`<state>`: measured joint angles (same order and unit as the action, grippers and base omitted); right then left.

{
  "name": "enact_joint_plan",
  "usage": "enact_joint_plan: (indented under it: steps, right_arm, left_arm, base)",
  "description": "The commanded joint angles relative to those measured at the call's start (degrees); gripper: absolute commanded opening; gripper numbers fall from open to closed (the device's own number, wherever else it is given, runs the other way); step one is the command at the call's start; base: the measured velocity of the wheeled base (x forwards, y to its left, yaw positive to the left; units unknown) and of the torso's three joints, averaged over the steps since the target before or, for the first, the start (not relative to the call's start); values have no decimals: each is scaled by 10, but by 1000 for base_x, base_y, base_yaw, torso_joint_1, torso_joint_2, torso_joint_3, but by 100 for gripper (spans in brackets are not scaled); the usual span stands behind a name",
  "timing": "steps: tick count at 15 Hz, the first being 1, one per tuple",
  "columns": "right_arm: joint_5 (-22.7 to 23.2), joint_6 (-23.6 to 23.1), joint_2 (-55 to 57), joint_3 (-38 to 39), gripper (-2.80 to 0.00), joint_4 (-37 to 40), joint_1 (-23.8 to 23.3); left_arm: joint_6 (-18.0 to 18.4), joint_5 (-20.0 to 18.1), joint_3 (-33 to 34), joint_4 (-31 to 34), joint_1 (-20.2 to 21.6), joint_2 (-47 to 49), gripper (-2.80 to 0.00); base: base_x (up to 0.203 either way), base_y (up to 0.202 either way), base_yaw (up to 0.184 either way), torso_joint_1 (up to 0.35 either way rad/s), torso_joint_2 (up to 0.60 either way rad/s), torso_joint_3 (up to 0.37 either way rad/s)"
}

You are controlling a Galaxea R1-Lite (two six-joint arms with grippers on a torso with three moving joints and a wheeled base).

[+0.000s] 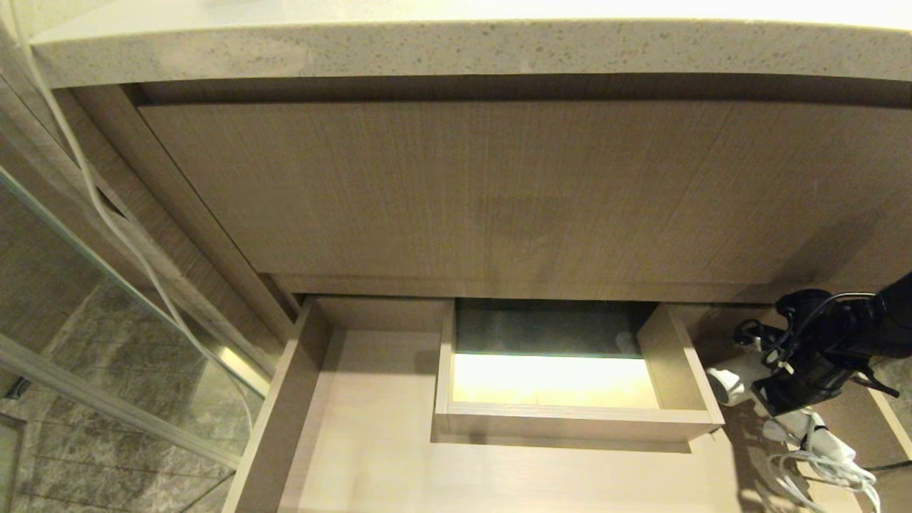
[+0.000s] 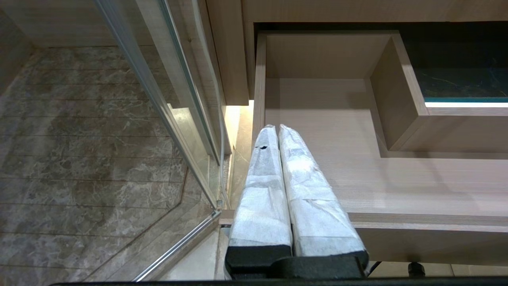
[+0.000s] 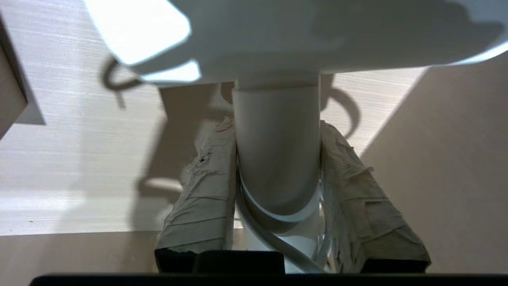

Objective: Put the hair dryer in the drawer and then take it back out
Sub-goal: Take the hairdryer out

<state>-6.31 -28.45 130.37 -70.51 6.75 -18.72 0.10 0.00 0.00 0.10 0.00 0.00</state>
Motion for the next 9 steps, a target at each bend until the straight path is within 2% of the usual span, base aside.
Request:
enact_joint_plan:
  steps: [1,9]
  right_arm:
    - [0,-7,-22,4,-280,0,-3]
    - [0,-29,-80,21,-280,6,-5]
  left_arm:
    - [0,0,0,0,0,0,-280]
    - [0,0,0,-1,0,0,-280]
  base:
    - [0,0,0,0,0,0]
    - [0,0,0,0,0,0]
